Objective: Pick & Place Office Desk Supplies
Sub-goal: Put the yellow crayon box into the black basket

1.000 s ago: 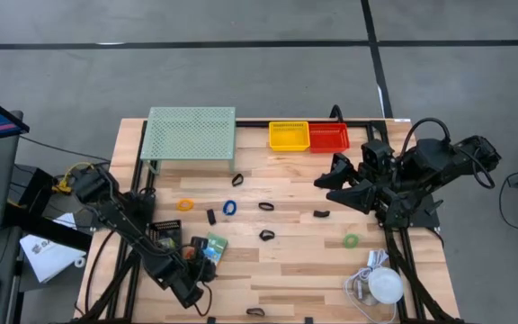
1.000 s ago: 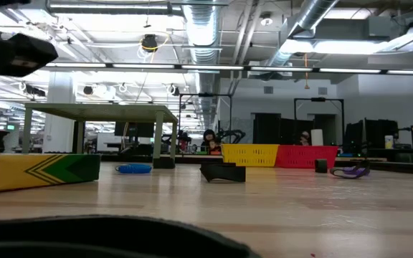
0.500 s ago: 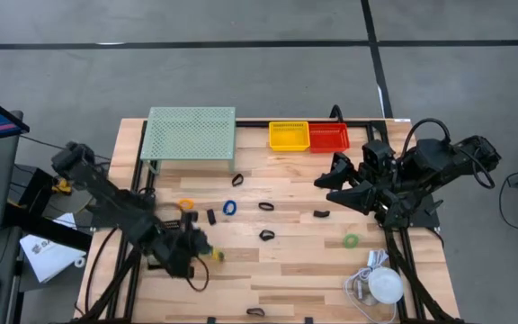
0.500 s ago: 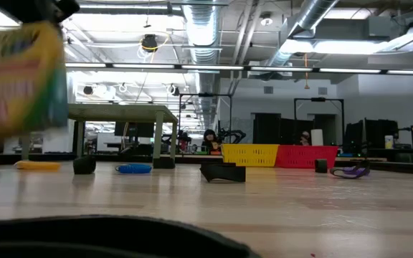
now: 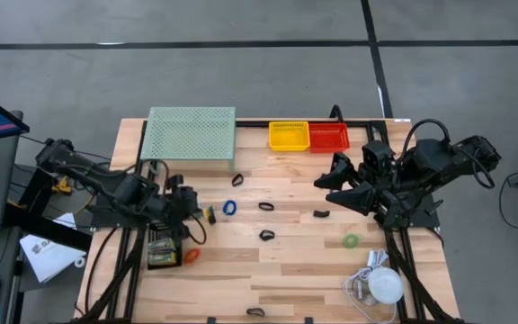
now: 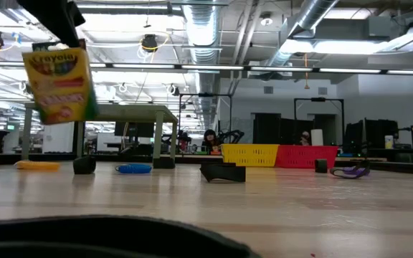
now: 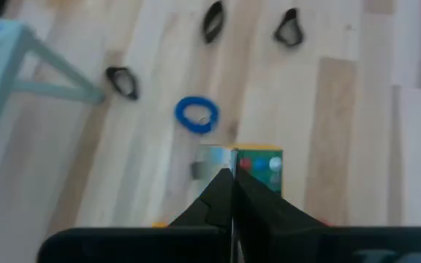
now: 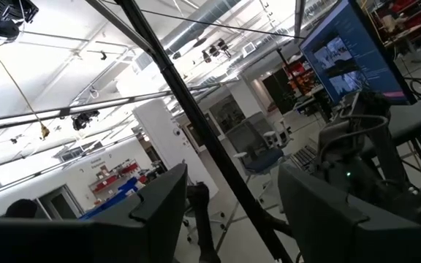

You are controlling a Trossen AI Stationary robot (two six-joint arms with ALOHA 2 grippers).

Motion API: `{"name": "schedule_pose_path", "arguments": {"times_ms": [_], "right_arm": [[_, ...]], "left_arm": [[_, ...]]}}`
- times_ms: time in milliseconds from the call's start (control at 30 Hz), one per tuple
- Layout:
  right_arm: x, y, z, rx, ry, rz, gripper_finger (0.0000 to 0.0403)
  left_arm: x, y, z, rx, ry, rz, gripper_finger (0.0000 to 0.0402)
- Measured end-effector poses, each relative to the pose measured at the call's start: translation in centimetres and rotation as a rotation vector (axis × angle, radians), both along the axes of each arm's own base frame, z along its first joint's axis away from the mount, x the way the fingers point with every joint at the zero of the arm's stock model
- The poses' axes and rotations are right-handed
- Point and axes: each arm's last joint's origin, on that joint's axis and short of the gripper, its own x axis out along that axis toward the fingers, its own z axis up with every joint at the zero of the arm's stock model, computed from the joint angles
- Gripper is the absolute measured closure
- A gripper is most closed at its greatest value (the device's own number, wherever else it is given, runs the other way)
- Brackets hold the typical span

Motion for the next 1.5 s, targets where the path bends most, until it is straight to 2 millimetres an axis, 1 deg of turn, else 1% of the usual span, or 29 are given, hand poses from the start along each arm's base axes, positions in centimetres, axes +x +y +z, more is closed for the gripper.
{"name": "schedule_pose_path", "arguments": {"times_ms": [167, 400, 733, 900, 1067, 1500], "right_arm": [[0.0, 0.0, 0.0, 0.000, 0.000, 0.000, 0.0191], [0.0, 0.0, 0.0, -0.001, 0.001, 0.000, 0.0191], [0.0, 0.0, 0.0, -0.001, 0.001, 0.000, 0.0191], [0.0, 0.0, 0.0, -0.005, 0.002, -0.001, 0.0191], [0.0, 0.0, 0.0, -0.006, 0.003, -0.001, 0.0191], [0.0, 0.0, 0.0, -0.007, 0.003, -0.001, 0.0191]], "left_arm": [[-1.1, 0.8, 0.0, -0.019, 0.041, 0.104, 0.0401], [-2.8, 1.0, 0.4, -0.088, 0.046, 0.195, 0.0401], [-5.0, 0.8, 1.0, -0.177, 0.037, 0.239, 0.0401], [-5.5, 0.3, 1.0, -0.220, 0.072, 0.214, 0.0401], [-6.2, -0.1, 0.8, -0.241, 0.107, 0.234, 0.0401], [-7.4, -0.9, 0.6, -0.244, 0.155, 0.240, 0.0401]]}}
